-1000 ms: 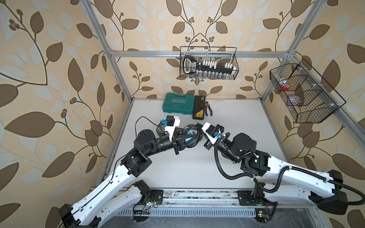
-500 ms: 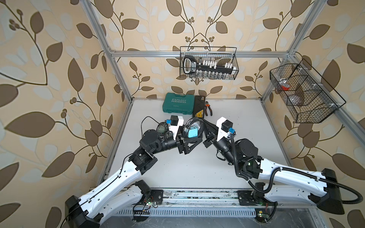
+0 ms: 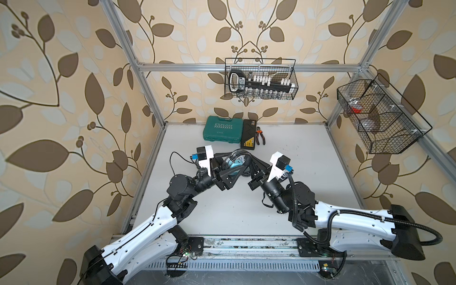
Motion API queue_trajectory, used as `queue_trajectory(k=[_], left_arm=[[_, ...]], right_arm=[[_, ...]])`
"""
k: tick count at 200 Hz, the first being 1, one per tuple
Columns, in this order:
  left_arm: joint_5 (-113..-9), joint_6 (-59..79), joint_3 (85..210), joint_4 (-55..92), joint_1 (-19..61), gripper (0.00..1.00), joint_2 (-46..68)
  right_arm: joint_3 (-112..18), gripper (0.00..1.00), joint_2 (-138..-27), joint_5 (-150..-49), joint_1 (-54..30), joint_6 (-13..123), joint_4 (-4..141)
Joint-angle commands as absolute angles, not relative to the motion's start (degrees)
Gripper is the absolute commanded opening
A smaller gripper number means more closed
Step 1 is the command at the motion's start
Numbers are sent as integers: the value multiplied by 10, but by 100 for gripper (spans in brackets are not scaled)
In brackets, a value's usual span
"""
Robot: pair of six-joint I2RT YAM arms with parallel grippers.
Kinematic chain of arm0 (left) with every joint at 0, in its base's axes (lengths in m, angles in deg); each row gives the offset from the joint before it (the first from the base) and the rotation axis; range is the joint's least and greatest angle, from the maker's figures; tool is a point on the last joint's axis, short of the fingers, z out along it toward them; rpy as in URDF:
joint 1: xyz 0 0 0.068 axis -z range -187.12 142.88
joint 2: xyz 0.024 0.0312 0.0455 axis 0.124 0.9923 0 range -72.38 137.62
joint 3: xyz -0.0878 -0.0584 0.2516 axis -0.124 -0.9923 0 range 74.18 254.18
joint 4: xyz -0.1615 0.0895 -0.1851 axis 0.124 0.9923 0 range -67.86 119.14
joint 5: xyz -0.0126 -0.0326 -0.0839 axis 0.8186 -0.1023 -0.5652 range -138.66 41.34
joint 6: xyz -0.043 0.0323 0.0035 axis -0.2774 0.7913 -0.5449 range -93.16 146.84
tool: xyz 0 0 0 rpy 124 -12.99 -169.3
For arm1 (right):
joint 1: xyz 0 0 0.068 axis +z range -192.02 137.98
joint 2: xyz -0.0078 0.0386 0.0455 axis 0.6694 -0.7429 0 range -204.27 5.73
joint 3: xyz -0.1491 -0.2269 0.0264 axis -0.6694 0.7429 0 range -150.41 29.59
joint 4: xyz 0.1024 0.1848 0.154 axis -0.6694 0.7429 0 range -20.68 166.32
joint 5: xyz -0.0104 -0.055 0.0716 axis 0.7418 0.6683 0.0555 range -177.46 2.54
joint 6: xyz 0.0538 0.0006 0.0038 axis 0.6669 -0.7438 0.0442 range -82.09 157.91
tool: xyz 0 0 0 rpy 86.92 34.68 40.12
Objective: Pack away charging kits
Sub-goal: Adjust the storage bag, then zip the zipper on the storage bag.
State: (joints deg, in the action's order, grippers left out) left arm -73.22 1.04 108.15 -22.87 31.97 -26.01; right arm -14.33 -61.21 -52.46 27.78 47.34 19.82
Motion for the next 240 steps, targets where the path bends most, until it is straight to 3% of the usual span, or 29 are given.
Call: queue_trajectory(k=[1,12,33,62,107,149,188,240], left_arm=[[-715,-5,1092,-277,325,58,-255],[-721,-7,1100,-268,325,50,-250],[-731,-10,1119,-234,325,25,-244],[-733,-2,1151,-148,326,8,-251],[-757,18,1210,19,325,1,-257],[-810,51,1246,151,325,0,-257],[-780,96,1280,313,325,0,-248],[-809,123,1314,388,325,0,-178]], right_arm=[[-135,0,-617,-503,283,496,160],[-140,0,-618,-507,283,497,165],[-150,0,-621,-516,284,488,183],[-158,0,-610,-535,278,444,211],[-227,0,-595,-670,207,351,407],[-190,0,-553,-698,153,286,415],[-197,0,-538,-793,67,262,468],[-225,0,-547,-843,49,138,508]])
